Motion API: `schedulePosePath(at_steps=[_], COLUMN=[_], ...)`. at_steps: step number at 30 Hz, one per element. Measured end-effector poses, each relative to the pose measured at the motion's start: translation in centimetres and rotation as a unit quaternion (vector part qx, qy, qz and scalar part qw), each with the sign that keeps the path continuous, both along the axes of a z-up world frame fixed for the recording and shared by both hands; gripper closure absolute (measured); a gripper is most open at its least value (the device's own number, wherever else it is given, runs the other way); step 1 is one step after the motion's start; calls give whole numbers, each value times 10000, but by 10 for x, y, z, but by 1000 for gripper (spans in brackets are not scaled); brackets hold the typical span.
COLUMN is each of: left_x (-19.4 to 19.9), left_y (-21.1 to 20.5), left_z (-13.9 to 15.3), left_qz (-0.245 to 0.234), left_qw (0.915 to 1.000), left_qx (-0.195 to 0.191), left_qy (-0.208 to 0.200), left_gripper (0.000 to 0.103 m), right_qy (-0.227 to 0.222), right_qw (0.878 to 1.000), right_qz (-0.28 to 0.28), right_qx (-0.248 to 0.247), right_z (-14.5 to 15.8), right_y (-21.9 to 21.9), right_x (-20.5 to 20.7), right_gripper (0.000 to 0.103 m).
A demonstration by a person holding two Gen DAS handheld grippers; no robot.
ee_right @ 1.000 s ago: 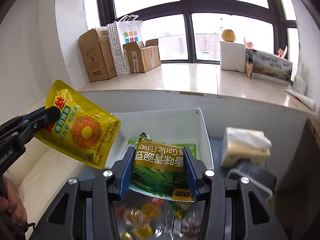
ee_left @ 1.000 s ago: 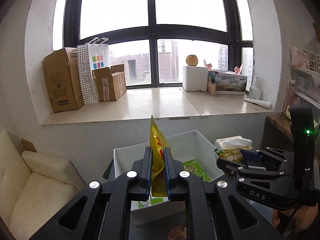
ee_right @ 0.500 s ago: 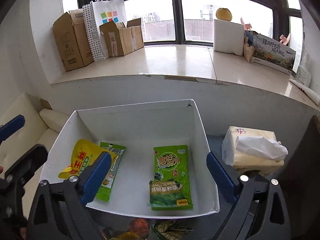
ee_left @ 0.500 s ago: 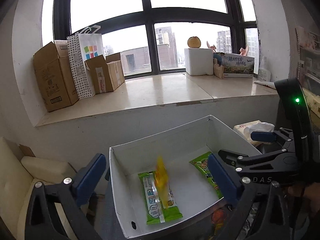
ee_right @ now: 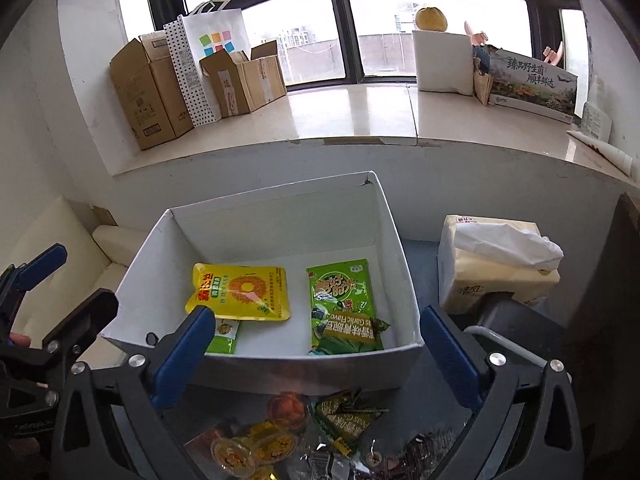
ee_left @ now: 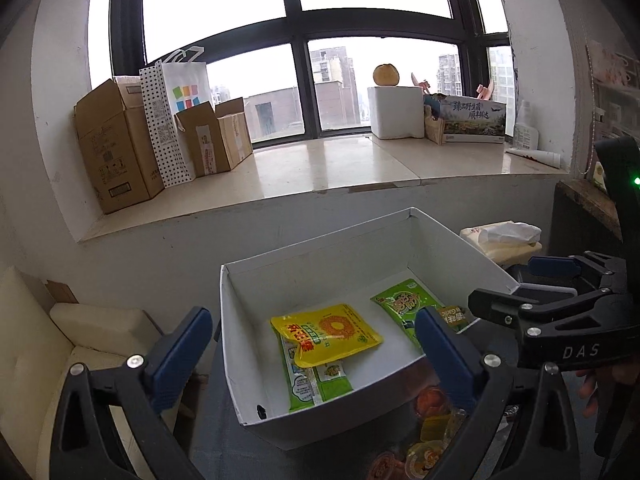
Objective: Organize snacks
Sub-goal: 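Grasp the orange-yellow jelly cup with the right tool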
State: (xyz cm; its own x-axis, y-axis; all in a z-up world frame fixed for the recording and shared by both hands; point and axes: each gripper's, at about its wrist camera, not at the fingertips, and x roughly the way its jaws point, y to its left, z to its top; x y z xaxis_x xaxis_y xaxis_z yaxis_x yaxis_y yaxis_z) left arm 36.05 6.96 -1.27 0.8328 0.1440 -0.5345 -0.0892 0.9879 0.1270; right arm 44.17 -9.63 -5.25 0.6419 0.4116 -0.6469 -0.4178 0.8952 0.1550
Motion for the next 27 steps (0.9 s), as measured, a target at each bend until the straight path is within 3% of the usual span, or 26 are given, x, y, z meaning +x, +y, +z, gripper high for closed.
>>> schedulePosePath(at_steps=[8, 13, 17, 21, 27], left_x=[-60, -102, -130, -154, -169], left_y=[-23, -31, -43, -59, -71], left_z=[3, -11, -28, -46, -72], left_qz=[-253, -248, -340, -470, -526], left_qw=[9995, 9988, 9976, 9968, 9933], left_qx=[-188, -410, -565, -532, -708], left_qy=[-18, 85, 232, 364, 746], left_gripper=[0, 0, 0, 0, 0], right_qy=[-269, -205, -145, -149, 364], right_qw=[9995, 9996, 9997, 9988, 9954], right_qz=[104, 89, 58, -49, -594], right_qx=[86, 150, -168, -469, -663], right_z=[9, -8, -29, -53, -97], right_y=[-30, -54, -64, -73, -100], right_x=[-79, -132, -165, -184, -170], right_gripper=[0, 0, 0, 0, 0])
